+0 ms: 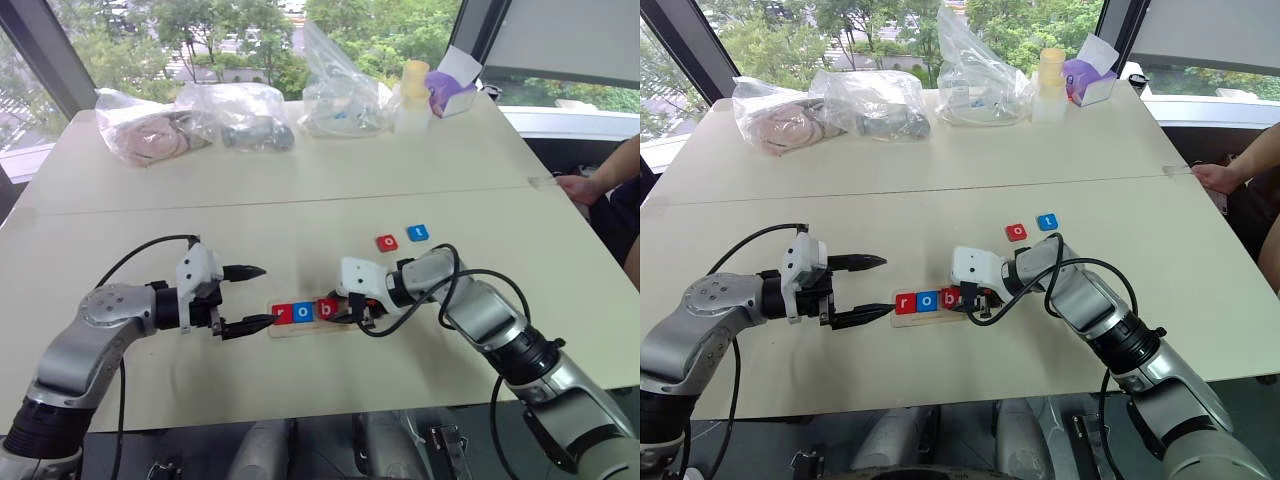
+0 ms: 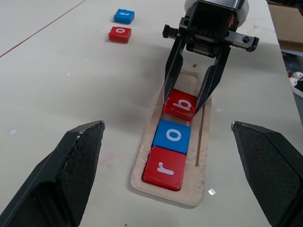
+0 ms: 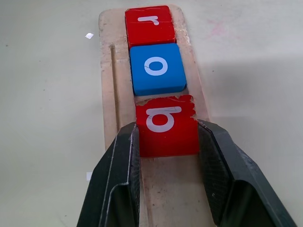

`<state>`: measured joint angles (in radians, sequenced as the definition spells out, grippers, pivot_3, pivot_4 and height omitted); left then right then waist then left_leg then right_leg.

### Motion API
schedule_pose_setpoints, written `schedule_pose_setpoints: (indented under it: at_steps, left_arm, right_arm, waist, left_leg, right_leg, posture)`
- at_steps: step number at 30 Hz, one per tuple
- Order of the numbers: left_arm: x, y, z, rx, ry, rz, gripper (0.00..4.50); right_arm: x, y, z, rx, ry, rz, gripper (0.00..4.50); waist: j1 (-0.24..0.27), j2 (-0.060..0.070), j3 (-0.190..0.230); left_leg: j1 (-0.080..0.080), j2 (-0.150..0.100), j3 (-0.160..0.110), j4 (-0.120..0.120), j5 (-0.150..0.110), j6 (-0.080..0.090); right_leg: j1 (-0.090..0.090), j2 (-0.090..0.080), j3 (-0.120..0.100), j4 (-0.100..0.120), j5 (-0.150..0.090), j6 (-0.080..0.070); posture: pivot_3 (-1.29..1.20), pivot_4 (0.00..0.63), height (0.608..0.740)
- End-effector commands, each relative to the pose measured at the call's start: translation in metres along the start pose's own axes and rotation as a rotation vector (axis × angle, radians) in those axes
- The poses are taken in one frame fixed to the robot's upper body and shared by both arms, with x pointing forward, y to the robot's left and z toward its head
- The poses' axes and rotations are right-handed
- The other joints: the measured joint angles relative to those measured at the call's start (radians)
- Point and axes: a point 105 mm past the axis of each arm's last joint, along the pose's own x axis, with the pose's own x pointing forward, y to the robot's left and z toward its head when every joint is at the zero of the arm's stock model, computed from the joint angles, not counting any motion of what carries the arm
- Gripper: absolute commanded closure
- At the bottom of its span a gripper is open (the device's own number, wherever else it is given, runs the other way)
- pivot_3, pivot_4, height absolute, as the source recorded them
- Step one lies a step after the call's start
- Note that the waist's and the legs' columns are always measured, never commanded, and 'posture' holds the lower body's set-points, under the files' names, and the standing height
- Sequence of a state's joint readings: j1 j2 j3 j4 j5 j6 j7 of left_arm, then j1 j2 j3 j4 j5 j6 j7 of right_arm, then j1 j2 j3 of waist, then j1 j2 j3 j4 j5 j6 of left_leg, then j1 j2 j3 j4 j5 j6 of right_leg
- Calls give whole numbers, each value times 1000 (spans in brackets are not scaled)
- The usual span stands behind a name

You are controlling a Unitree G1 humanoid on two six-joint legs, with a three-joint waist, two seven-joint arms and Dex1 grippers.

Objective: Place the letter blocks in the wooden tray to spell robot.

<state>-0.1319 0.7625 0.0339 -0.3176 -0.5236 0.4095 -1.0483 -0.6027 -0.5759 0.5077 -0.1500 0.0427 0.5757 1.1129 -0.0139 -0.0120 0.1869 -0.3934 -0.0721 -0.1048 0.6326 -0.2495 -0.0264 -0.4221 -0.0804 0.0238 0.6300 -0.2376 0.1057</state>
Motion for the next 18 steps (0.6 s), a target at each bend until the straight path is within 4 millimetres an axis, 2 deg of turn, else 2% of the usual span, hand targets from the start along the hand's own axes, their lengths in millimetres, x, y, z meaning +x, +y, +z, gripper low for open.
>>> schedule_pose_setpoints:
  at_steps: [1,14,18]
  left_arm:
    - [0,-1,12,44,-26,-2,0]
    - [0,2,12,48,-31,17,0]
    - [1,2,12,51,-32,22,0]
  right_arm:
    - [1,-1,9,-38,-13,3,3373]
    - [3,0,12,-47,-16,19,3373]
    - [3,1,12,-48,-14,24,1314]
  waist:
    - [0,0,0]
    - [0,0,0]
    - [0,0,0]
  left_leg:
    - [0,0,0,0,0,0]
    - [0,0,0,0,0,0]
    - [0,0,0,0,0,0]
  right_leg:
    - [0,0,0,0,0,0]
    - [0,0,0,0,0,0]
    - [0,0,0,0,0,0]
  posture:
    - [0,150,740]
    - [0,150,740]
    - [0,150,740]
